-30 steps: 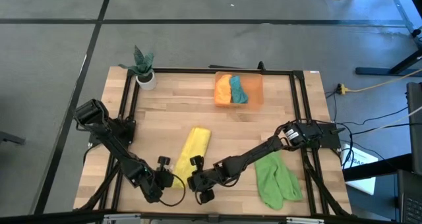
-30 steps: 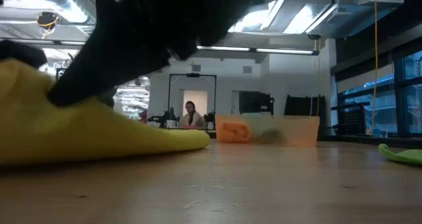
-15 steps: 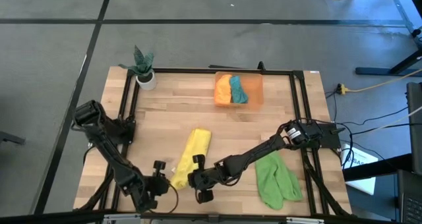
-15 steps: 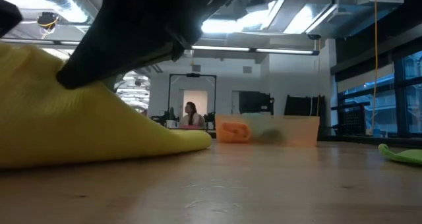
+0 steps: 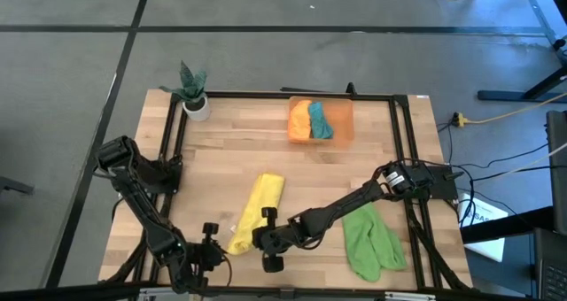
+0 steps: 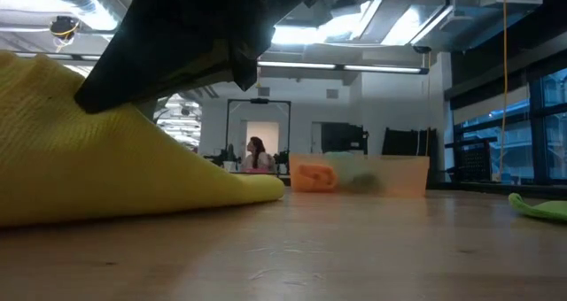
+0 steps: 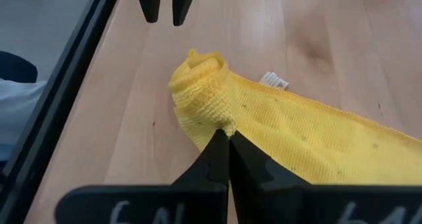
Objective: Roll microfiber towels into tight, uniform cylinder then place into a basket
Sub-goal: Roll the yellow microfiber towel
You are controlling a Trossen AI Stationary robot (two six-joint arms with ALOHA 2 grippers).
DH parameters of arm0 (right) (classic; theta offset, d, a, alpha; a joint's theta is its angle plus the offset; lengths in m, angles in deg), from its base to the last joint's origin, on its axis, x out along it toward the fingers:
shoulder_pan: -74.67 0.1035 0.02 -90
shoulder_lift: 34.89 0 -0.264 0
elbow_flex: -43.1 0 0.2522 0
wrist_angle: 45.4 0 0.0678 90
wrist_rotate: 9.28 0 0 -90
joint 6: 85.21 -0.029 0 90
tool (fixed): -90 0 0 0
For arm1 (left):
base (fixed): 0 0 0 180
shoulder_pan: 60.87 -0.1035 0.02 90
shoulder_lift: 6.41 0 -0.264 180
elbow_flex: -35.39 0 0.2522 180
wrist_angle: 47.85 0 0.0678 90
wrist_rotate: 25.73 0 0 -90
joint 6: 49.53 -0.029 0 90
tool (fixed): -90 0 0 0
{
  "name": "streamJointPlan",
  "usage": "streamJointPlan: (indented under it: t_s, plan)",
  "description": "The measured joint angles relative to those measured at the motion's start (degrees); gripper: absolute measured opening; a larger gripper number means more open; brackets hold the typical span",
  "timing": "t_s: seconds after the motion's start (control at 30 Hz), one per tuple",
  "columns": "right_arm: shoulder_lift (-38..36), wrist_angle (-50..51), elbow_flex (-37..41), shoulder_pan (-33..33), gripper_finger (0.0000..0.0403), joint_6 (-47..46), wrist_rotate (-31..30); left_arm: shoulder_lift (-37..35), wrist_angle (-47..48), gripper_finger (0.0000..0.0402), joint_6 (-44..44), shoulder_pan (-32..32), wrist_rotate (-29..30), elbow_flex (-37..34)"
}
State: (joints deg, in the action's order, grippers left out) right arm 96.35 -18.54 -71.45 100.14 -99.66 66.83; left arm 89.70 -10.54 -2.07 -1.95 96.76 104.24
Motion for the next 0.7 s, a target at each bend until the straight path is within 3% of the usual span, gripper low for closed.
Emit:
streamJointPlan:
  t_s: [0.37, 0.7]
  plan:
    - [0.0, 0.0, 0.0, -0.2, 0.0004, 1.0, 0.0, 0.0, 0.0, 0.0076, -0.8, -1.0, -1.9, 0.0]
    - [0.0, 0.0, 0.0, -0.6, 0.0005, 1.1, 0.0, 0.3, 1.1, 0.0109, -1.5, -5.1, -6.6, -0.2]
